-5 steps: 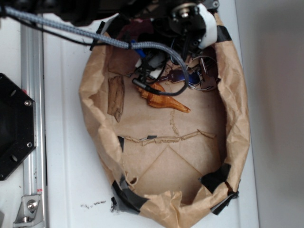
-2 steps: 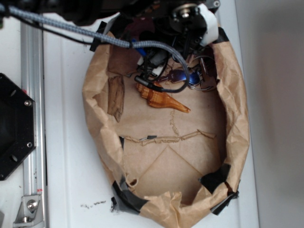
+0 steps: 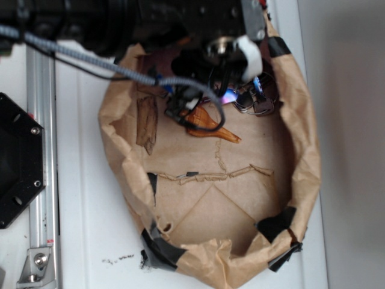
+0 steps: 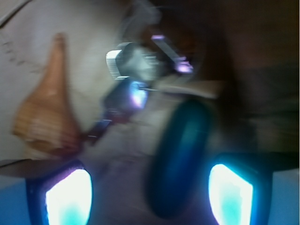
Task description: Grab the plastic pickle.
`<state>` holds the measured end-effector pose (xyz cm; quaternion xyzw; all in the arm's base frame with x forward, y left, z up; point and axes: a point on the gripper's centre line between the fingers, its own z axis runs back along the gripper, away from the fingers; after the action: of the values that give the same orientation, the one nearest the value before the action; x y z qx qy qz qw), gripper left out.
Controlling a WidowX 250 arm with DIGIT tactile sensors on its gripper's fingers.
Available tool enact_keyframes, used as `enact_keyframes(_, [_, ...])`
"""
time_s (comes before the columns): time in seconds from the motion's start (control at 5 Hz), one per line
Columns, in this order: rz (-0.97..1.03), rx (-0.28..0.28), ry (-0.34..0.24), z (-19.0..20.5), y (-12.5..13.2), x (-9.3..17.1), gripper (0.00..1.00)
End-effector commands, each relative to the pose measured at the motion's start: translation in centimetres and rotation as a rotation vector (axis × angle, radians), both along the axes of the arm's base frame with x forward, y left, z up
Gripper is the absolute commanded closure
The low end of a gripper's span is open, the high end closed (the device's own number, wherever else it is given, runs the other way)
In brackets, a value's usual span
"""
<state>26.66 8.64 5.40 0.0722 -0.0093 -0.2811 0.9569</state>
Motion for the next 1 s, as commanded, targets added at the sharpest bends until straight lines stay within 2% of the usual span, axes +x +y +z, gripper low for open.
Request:
enact_keyframes(0.0, [-0.074, -0.029, -0.117, 3.5, -2.6, -0.4, 0.0])
enact_keyframes(0.4, [-0.009, -0.013, -0.112, 3.0, 0.6, 0.8, 0.0])
enact_keyframes(0.6, [-0.008, 0.018, -0.098, 2.6, 1.4, 1.2, 0.0])
enact_keyframes(0.8, [0.0, 0.021, -0.098, 2.3, 1.7, 1.3, 0.0])
